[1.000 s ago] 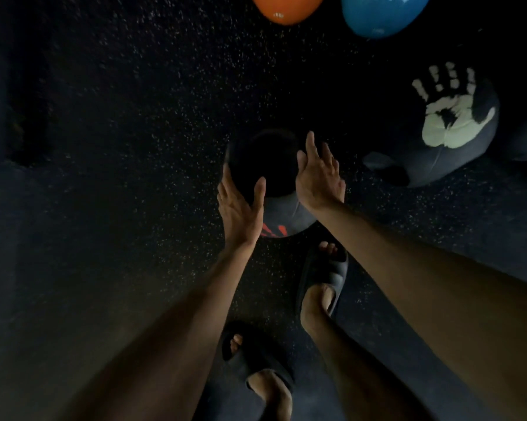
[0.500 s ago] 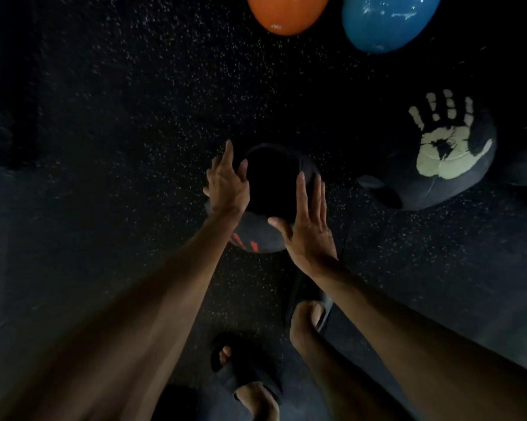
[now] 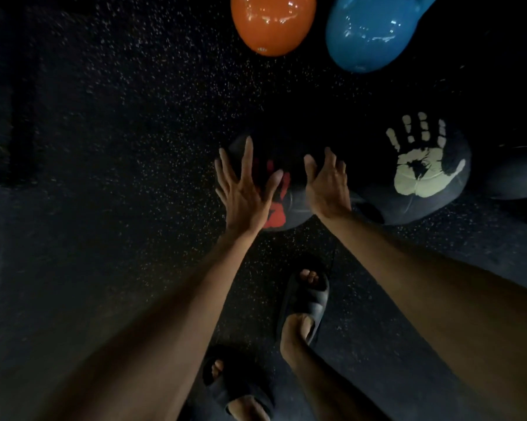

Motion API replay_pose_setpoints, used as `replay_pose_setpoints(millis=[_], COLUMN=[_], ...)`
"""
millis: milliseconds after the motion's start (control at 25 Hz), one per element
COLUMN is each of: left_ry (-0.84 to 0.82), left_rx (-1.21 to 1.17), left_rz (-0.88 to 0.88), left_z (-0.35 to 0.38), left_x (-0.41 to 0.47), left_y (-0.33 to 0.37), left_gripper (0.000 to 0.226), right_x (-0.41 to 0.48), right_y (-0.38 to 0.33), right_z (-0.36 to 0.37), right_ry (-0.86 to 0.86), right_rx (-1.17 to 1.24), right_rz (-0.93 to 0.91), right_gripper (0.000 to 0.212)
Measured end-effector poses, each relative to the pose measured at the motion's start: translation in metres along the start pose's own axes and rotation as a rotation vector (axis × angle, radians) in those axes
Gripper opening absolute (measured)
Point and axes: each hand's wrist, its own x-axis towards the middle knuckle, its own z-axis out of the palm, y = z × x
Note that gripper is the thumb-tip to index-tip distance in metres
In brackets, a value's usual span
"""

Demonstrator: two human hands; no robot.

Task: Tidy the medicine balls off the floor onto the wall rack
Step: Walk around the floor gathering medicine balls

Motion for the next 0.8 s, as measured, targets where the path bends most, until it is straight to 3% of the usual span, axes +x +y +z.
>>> replay_pose_setpoints(millis=[120,280,400,520,680,800], left_ry=[0.019,0.125,0.081,-0.018,-0.119,-0.125], left_rx=[-0.067,-0.071,0.012,0.039,0.144,0.173], left_rz=[-0.066,0.069,0.17,0.158,0.141,0.058], left_z=[-0.003,-0.002,0.005,0.002,-0.02,-0.05], left_x=[0.053,0.071,0.051,0.053,0.052,0.028], left_y=[0.041,0.042,0.028,0.04,0.044,0.042], left_gripper=[0.079,0.079,0.081,0.081,0.078,0.059], right_x=[-0.021,0.014,0.051,0.063,0.031,-0.016], right_y=[0.005,-0.016,-0.036,-0.041,-0.038,-0.048], right_z=[-0.003,-0.01,-0.023,-0.028,-0.03,-0.033], right_ry=[-0.024,-0.039,0.0,0.041,0.035,0.036], right_rx=[-0.026,0.054,0.044,0.037,0.033,-0.061], right_rz=[-0.186,-0.067,0.01,0.039,-0.001,-0.104], right_gripper=[0.077,0.075,0.072,0.069,0.063,0.043])
